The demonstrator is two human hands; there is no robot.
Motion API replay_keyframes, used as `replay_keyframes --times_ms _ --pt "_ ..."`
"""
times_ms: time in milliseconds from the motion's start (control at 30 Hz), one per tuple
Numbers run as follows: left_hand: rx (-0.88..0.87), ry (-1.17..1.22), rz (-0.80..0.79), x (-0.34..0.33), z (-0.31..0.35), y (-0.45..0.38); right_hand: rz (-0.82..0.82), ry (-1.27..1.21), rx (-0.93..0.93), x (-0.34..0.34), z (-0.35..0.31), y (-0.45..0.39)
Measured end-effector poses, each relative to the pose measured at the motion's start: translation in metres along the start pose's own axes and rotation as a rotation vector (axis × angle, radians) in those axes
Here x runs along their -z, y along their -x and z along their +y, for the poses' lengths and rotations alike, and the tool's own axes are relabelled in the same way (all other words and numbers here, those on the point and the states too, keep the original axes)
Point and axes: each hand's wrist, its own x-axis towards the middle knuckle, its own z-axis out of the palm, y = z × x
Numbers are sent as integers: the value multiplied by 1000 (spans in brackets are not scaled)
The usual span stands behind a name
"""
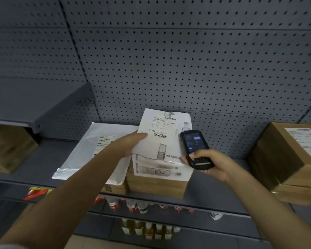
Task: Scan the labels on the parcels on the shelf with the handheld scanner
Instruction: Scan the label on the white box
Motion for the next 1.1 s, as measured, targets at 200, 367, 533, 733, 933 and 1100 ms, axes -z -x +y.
replay_keyframes --times_ms 200,367,533,733,933,1100 --pt "69 102 -236 -2 -19 -1 25 33 6 14 3 17" --pt "157 40 -238 -9 -27 7 10 26 -8 29 12 33" --pt "223 -3 -279 -18 -51 22 -12 36 -33 49 16 50" --pt "229 -35 -289 -42 -56 41 -4 40 -42 69 12 74" --pt "-10 69 -182 -88 -45 58 1 113 29 90 -6 108" --pt "-171 146 -201 -126 -50 65 82 169 189 93 -13 139"
